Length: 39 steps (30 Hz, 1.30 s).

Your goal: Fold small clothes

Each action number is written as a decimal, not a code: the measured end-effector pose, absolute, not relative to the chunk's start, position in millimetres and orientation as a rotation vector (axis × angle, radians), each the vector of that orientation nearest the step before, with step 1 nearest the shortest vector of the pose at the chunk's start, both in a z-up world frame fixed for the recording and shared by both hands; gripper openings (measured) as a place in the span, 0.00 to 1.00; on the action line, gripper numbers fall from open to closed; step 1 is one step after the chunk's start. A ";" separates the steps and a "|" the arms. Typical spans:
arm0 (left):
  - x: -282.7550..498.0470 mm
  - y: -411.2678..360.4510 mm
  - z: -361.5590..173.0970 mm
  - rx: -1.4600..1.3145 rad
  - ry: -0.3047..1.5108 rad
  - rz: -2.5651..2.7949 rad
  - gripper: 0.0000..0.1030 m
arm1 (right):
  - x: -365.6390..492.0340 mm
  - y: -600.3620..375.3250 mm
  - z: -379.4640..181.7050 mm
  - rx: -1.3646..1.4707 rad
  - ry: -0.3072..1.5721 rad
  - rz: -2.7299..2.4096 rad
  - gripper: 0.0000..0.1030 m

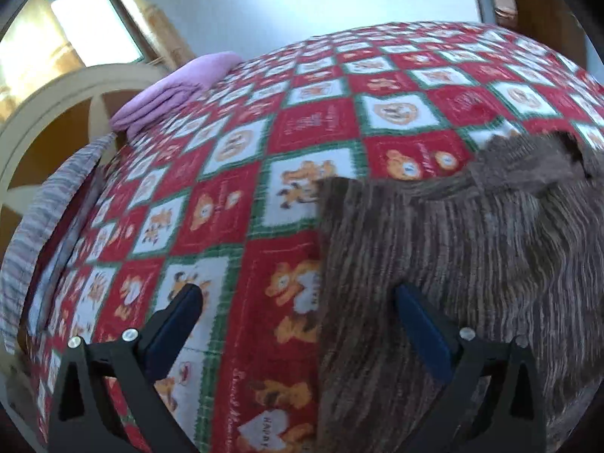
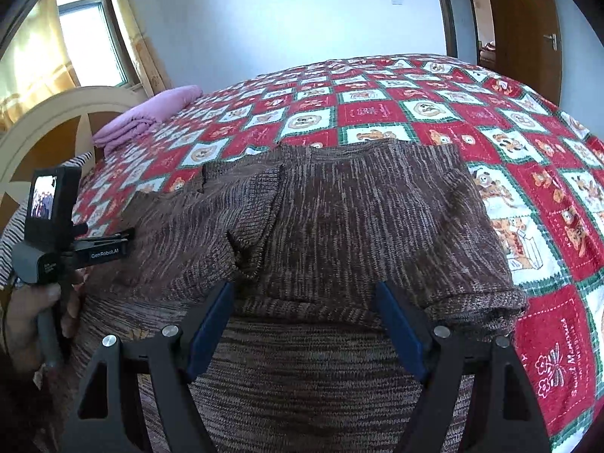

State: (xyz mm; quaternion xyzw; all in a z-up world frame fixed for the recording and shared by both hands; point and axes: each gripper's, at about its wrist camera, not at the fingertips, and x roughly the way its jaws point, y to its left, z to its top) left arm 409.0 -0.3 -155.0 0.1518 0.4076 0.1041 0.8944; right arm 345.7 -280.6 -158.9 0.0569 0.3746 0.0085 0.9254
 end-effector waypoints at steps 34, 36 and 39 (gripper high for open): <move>369.8 63.4 -159.5 0.213 0.875 0.301 1.00 | 343.0 -291.1 -160.7 0.180 0.754 0.042 0.77; 369.3 65.9 -152.4 0.186 0.868 0.281 1.00 | 342.9 -290.7 -160.7 0.180 0.754 0.041 0.77; 364.4 67.2 -130.6 0.126 0.805 0.272 1.00 | 343.0 -290.5 -160.8 0.180 0.755 0.041 0.77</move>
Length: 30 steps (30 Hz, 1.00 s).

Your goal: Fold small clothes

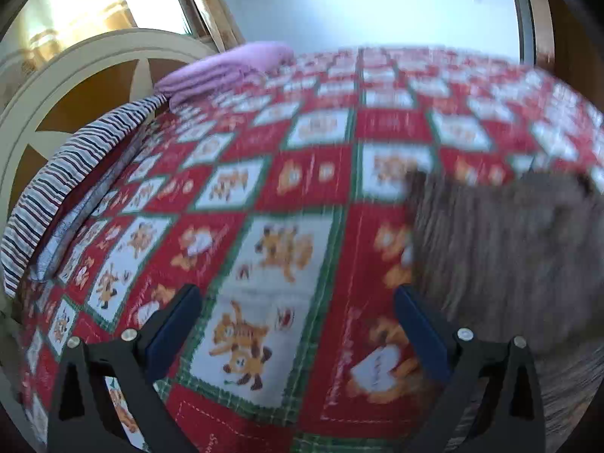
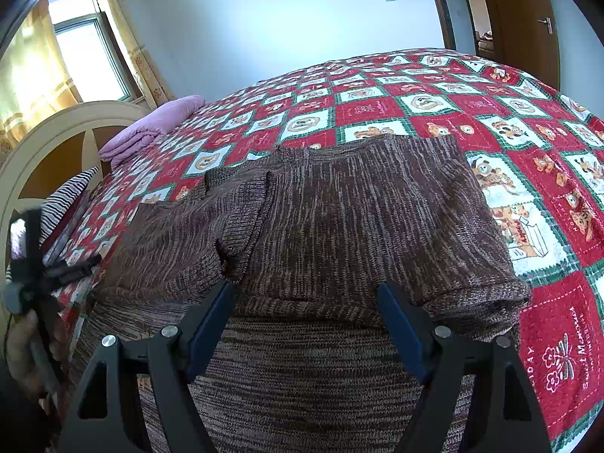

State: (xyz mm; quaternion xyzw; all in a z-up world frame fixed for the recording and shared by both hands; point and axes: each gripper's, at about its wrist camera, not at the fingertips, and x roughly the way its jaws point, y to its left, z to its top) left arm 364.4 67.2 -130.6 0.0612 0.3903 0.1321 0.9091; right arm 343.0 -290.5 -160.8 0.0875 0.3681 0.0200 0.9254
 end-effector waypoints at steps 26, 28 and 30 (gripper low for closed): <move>404.5 43.5 -156.3 0.217 0.857 0.308 1.00 | 333.9 -300.7 -153.0 0.221 0.747 0.060 0.79; 399.0 52.0 -151.2 0.183 0.857 0.302 1.00 | 327.0 -301.0 -150.7 0.179 0.760 0.028 0.79; 390.5 57.1 -148.3 0.172 0.855 0.308 1.00 | 323.0 -305.2 -152.1 0.151 0.792 0.000 0.79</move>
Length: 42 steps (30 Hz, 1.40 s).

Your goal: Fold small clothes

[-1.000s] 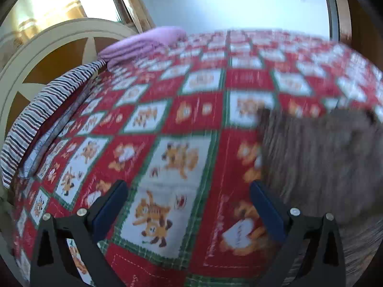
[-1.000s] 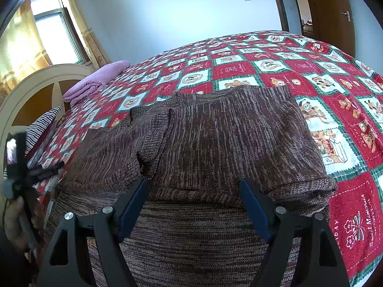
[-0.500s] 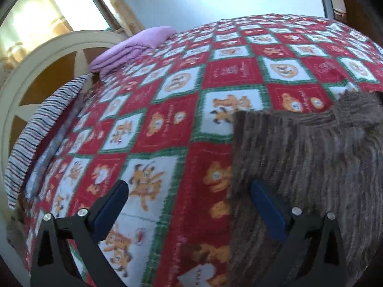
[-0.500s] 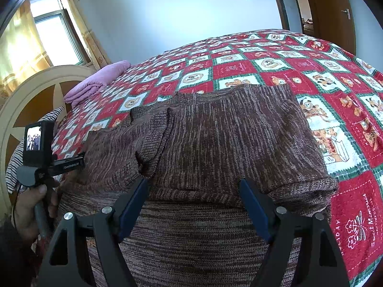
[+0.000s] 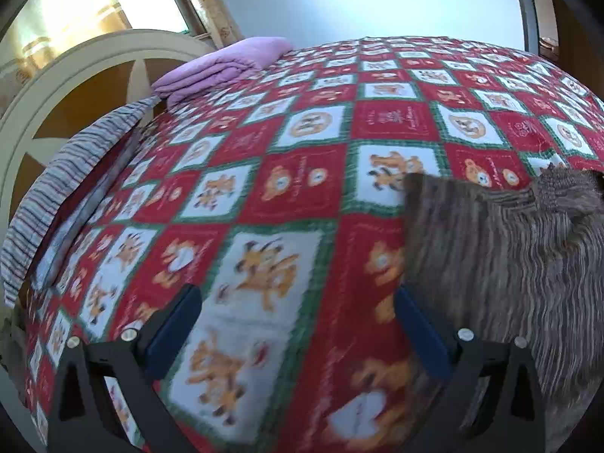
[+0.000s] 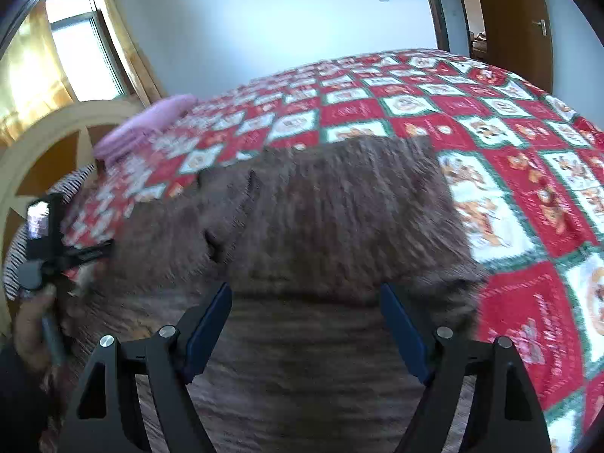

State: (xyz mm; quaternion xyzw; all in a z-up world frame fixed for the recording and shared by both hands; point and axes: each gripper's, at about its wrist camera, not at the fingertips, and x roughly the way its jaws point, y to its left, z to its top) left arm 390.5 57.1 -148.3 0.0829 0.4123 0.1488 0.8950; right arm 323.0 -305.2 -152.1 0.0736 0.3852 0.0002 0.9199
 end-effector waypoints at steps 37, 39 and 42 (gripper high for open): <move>224.0 86.2 -126.8 0.021 0.817 0.108 1.00 | 388.2 -208.8 -131.0 0.195 0.809 0.378 0.87; 217.0 87.6 -125.8 0.016 0.819 0.092 1.00 | 395.1 -203.9 -145.0 0.174 0.871 0.383 0.87; 201.4 90.9 -126.7 0.024 0.813 0.071 1.00 | 383.7 -213.5 -166.9 0.154 0.921 0.364 0.87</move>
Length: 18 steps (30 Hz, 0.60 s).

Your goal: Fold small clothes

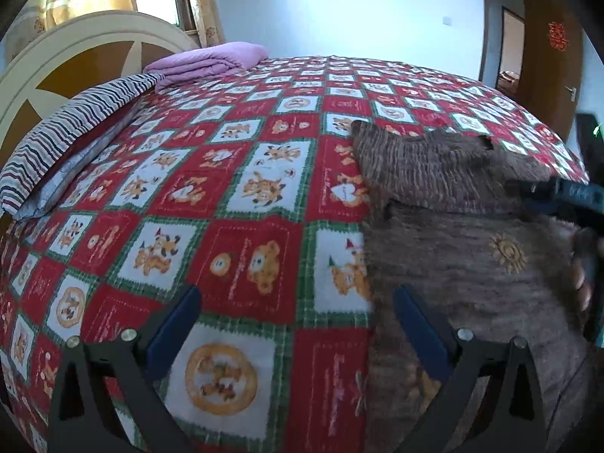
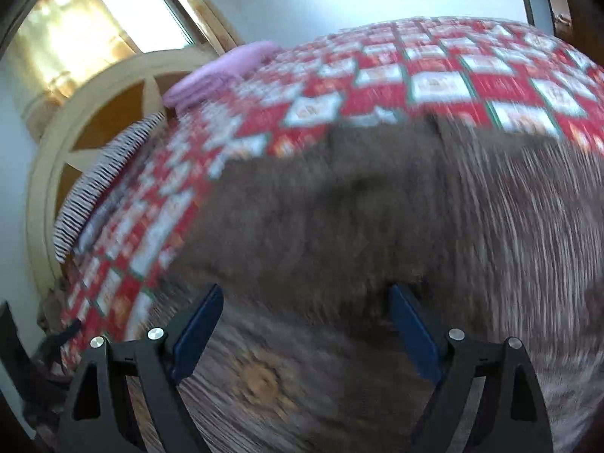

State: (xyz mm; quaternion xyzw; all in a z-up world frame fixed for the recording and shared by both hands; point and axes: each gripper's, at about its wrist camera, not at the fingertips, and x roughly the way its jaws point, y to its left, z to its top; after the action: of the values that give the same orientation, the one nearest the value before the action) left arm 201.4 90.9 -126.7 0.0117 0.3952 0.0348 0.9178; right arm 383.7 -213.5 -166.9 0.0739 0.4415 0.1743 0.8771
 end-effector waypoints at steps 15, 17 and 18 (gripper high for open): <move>135.8 90.9 -128.3 0.053 0.793 -0.008 1.00 | 290.0 -243.5 -139.6 0.100 0.880 0.221 0.87; 132.9 88.7 -129.8 0.059 0.794 -0.016 1.00 | 274.1 -251.3 -135.7 0.091 0.871 0.188 0.87; 132.0 87.3 -130.7 0.059 0.796 -0.020 1.00 | 265.5 -255.4 -133.9 0.081 0.866 0.165 0.87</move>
State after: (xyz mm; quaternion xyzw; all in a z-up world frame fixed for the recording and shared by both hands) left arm 132.0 87.3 -130.7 0.0288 0.3875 -0.0097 0.9214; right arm 265.5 -255.4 -133.9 0.0391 0.4191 0.0796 0.9036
